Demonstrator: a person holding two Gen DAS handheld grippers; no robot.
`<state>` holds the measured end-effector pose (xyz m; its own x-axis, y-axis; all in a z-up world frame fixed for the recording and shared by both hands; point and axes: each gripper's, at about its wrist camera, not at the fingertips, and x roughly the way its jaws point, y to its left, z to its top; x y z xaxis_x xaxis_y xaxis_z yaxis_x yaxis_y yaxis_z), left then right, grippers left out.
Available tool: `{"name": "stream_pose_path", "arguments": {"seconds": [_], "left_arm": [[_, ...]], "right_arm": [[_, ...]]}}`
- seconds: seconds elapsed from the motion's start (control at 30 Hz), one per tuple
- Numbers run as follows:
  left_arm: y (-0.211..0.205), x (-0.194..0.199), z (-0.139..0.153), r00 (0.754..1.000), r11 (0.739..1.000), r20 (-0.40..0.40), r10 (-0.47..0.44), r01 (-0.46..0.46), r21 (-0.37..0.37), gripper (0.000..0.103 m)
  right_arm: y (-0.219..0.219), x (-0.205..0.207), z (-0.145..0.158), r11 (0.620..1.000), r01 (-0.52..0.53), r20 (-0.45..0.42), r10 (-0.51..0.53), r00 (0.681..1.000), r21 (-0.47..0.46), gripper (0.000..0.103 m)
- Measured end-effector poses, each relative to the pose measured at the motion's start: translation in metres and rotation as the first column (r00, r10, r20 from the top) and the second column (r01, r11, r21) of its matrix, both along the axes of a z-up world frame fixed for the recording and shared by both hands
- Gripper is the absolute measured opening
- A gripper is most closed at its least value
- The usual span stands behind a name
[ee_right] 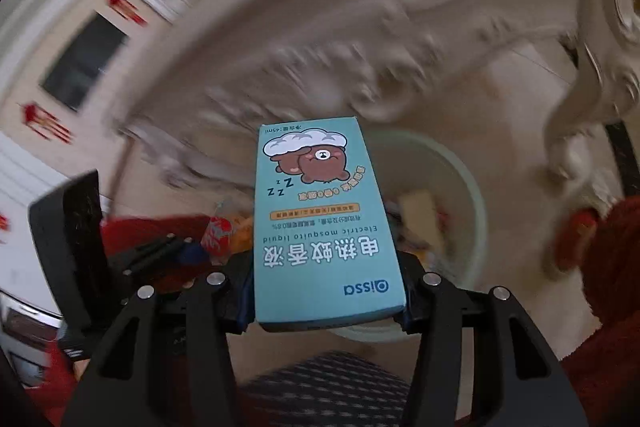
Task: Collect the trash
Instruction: 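Carry snack bag and teal box to the wastebasket and open both tools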
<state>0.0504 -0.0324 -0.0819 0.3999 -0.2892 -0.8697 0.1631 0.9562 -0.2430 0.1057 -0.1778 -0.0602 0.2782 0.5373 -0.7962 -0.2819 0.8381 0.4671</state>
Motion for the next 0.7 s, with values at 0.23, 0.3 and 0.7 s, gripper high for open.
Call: {"name": "stream_pose_path", "arguments": {"seconds": [0.23, 0.3, 0.7], "left_arm": [[-0.008, 0.013, -0.051, 0.994, 0.999, -0.107, 0.004, -0.001, 0.033, 0.043], [-0.007, 0.013, -0.053, 0.995, 0.999, -0.103, 0.012, -0.009, 0.038, 0.044], [-0.009, 0.017, -0.049, 0.999, 0.992, -0.024, 0.042, -0.039, 0.12, 0.09]], "right_arm": [[0.01, 0.009, -0.045, 0.986, 0.008, -0.035, -0.014, 0.999, -0.167, 0.049], [0.008, 0.009, -0.053, 0.983, 0.009, -0.041, -0.017, 0.999, -0.184, 0.049], [-0.009, -0.005, -0.061, 0.967, 0.082, -0.018, -0.088, 0.996, -0.241, 0.079]]}}
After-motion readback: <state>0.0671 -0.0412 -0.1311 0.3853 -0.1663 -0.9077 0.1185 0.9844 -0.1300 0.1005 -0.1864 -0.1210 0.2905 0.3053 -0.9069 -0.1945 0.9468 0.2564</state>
